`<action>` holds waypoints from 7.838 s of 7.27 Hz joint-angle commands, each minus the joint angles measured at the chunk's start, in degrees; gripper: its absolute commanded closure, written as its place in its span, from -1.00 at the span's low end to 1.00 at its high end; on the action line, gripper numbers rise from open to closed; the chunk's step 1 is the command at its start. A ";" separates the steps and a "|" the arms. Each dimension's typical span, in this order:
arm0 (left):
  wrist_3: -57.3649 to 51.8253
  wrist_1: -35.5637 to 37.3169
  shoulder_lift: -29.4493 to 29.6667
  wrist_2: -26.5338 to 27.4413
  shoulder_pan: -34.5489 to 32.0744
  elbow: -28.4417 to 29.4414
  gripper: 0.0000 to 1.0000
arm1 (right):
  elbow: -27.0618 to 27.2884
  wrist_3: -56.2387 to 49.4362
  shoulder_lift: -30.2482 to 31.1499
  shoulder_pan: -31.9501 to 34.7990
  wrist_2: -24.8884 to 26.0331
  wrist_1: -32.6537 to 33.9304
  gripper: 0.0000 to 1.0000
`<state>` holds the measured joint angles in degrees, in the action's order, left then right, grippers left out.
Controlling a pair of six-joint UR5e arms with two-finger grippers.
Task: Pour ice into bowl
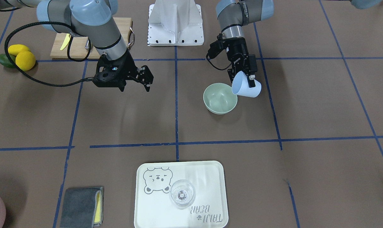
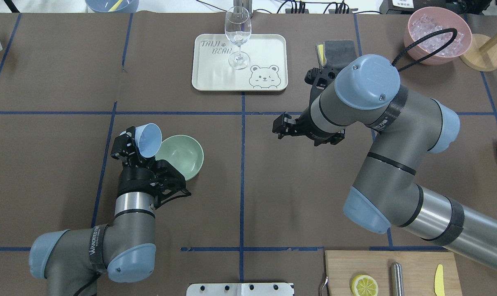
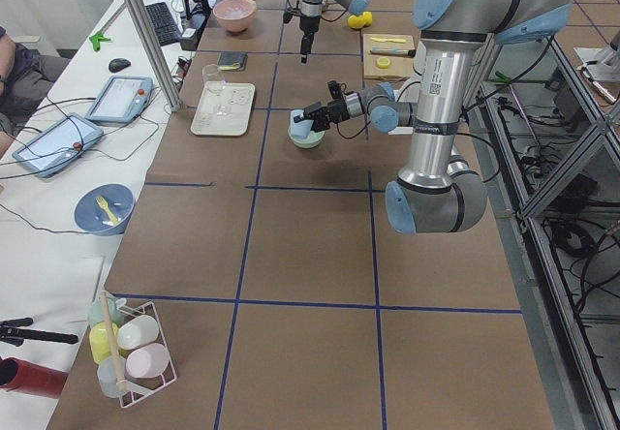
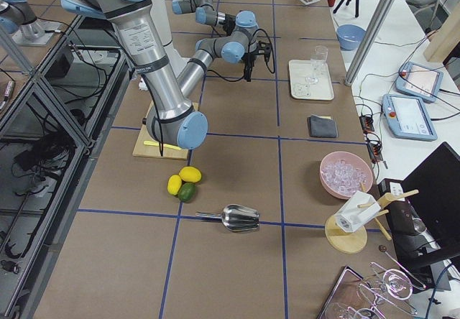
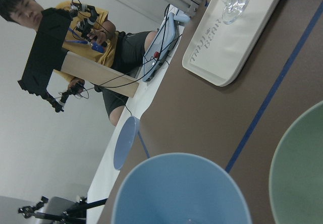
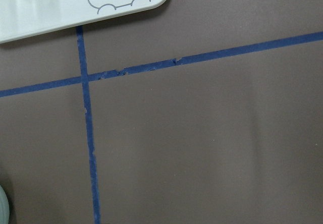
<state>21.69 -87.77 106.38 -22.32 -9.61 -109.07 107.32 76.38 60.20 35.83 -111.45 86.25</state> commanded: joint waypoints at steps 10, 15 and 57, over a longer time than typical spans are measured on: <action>-33.20 0.23 -0.65 7.73 -0.05 3.60 1.00 | 0.00 0.35 -0.09 -0.06 0.00 -0.03 -1.00; -34.43 0.23 -0.56 8.17 -0.05 3.60 1.00 | 0.00 0.26 -0.09 -0.06 -0.09 -0.03 -1.00; 33.11 -87.22 -33.57 -27.31 -10.33 16.06 -1.00 | 1.76 3.34 -1.58 -1.99 0.09 -0.03 -1.00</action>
<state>57.97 -174.94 76.01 -46.73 -19.76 -88.13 109.07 79.55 58.88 34.11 -111.37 86.20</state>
